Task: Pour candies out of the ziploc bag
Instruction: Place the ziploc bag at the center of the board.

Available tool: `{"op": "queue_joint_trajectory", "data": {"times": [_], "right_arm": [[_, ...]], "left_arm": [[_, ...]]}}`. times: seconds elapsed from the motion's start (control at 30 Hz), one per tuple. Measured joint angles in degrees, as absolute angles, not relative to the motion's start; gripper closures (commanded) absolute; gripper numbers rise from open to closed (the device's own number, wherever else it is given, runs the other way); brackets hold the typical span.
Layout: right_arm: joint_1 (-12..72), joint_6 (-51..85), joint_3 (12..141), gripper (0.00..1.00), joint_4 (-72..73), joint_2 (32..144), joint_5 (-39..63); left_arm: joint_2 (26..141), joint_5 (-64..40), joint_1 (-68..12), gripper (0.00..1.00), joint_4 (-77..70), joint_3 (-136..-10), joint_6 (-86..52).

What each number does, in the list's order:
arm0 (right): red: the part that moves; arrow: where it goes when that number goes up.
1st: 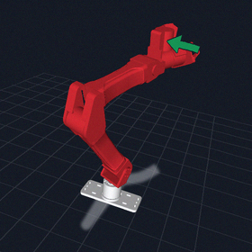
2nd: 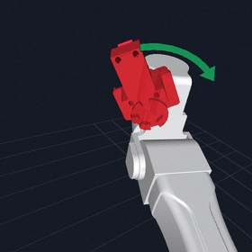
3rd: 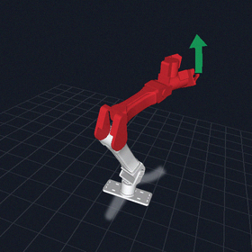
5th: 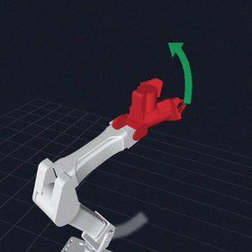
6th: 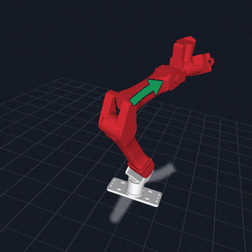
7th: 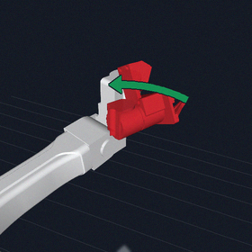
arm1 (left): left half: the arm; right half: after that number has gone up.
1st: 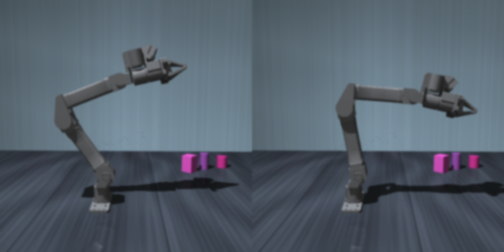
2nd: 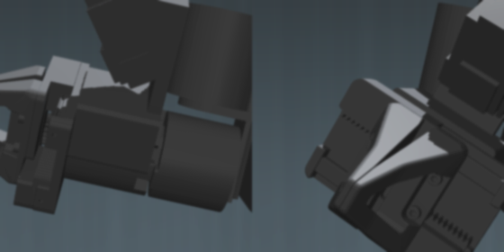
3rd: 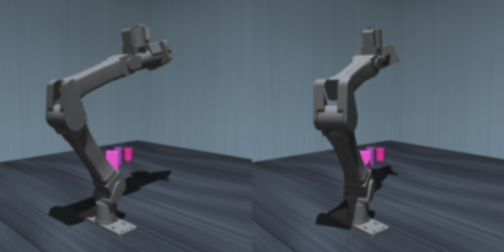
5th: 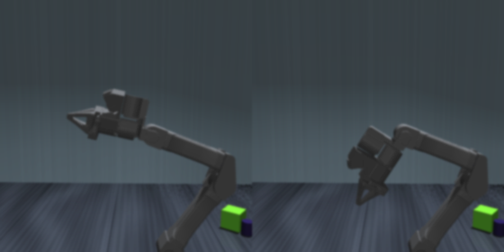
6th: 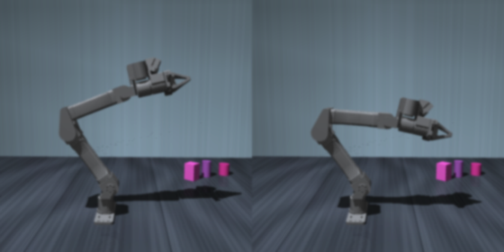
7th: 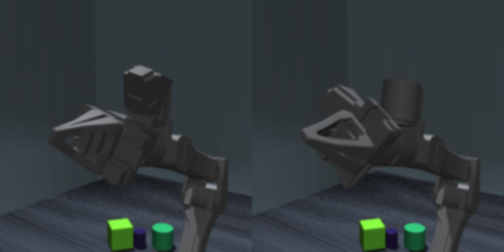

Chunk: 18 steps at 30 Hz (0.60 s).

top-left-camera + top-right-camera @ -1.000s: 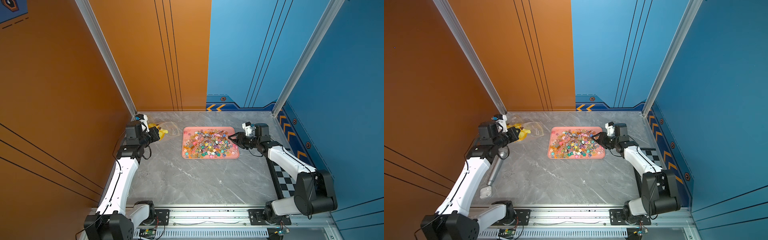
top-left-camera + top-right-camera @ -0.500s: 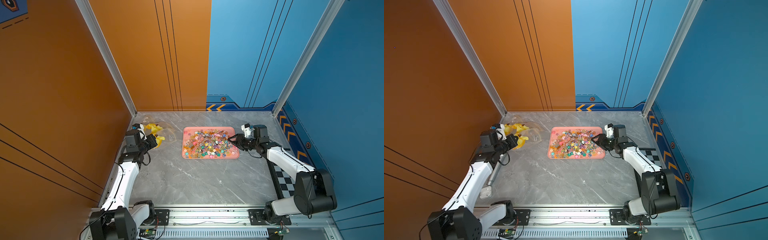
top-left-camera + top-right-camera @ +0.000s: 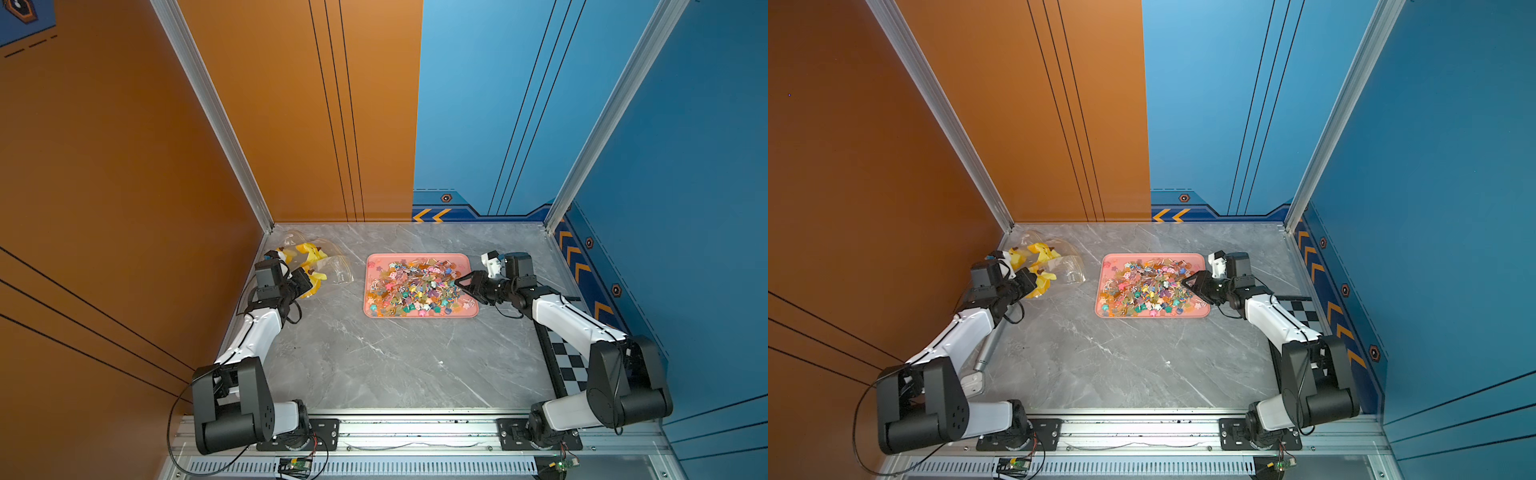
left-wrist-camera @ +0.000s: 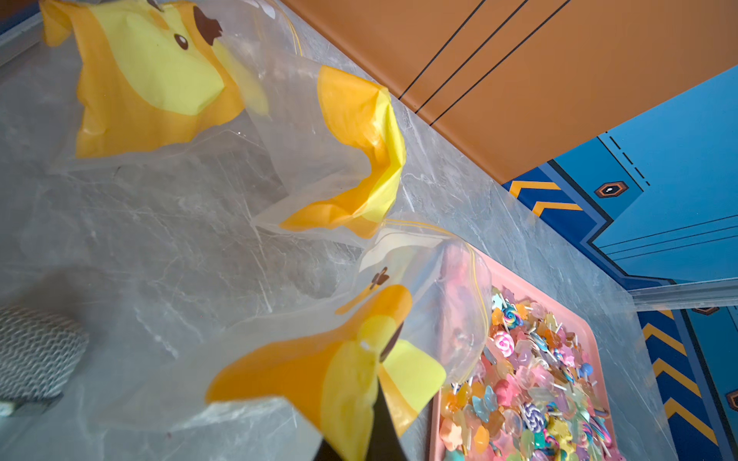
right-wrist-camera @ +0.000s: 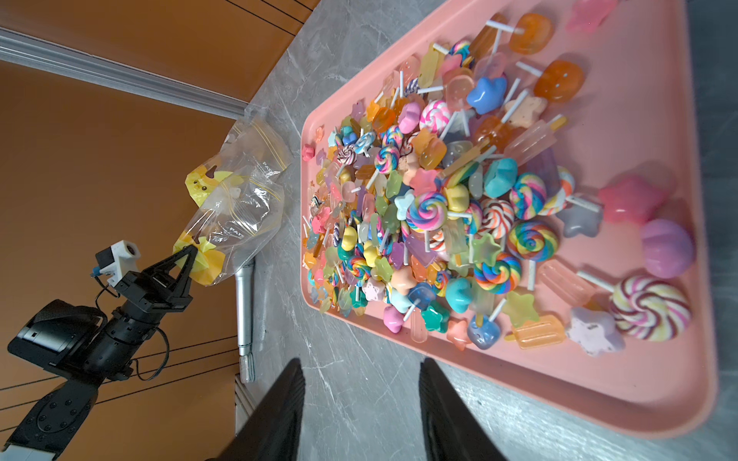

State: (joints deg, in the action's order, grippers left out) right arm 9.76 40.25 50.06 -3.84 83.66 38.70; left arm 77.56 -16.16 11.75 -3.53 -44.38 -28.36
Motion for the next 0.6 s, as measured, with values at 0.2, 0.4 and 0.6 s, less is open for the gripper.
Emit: {"op": "queue_joint_trajectory", "data": {"times": [0.2,0.4,0.6], "right_arm": [[9.76,40.25,49.91,0.51,-3.84,83.83,38.72],[9.76,40.25,49.91,0.51,-3.86,83.83,38.7],[9.76,40.25,49.91,0.51,-3.86,83.83,38.7]], "left_arm": [[82.52,-15.05,12.12,0.99,-5.89,-45.01,-28.38],[84.01,-13.78,12.14,0.9,-6.42,-45.82,-28.32],[85.38,-12.19,12.75,0.57,-6.7,-47.46,-27.57]]}}
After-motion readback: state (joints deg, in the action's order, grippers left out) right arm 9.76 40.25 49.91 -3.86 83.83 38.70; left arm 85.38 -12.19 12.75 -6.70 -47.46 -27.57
